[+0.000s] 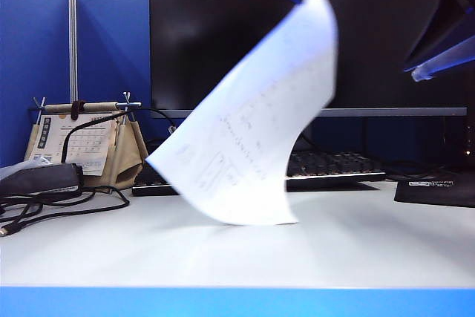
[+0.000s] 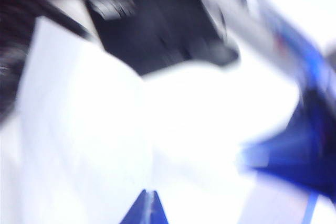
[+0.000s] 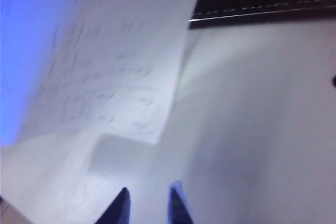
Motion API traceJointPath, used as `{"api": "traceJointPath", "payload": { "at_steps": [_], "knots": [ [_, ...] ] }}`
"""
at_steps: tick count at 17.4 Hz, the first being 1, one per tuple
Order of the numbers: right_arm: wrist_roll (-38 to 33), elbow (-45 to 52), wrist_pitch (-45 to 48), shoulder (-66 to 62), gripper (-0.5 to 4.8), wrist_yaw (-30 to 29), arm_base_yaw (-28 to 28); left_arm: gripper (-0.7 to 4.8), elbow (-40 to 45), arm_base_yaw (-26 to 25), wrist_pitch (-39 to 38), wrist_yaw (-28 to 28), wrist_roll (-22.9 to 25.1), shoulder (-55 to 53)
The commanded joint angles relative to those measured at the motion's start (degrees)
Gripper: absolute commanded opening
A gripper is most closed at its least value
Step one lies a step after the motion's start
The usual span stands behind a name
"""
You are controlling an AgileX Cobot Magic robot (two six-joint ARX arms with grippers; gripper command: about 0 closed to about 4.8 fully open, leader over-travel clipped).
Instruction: Put a wrinkled paper upside down.
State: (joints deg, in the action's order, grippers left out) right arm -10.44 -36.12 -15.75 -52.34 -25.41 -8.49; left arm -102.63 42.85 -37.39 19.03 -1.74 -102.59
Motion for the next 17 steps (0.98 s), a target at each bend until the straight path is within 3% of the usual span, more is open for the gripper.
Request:
{"api": "traceJointPath", "payload": {
  "at_steps": [1,3,8,11,17],
  "knots": [
    [0.24,-0.44,1.03,0.57,0.99,-0.24,2.62,-0.05,-0.13,6.4,-1.51,-6.36,6.25,0.24],
    [0.22,-0.52,1.01,1.31,0.99,-0.28,2.91,-0.05,-0.13,8.17,-2.03,-6.64,6.62,0.22],
    [0.22,-1.29,0.13,3.82,0.99,-0.22,4.98,-0.05,-0.61,9.7,-3.21,-15.5,13.03,1.07],
    [1.38,-3.26,-2.03,4.04,0.99,-0.2,5.18,-0.05,-5.51,5.31,-4.46,-15.39,13.33,1.86],
    [1.51,-4.15,-2.47,4.66,0.99,-0.2,5.22,-0.05,-24.2,-3.61,-7.65,-16.5,15.61,2.95]
  ]
}}
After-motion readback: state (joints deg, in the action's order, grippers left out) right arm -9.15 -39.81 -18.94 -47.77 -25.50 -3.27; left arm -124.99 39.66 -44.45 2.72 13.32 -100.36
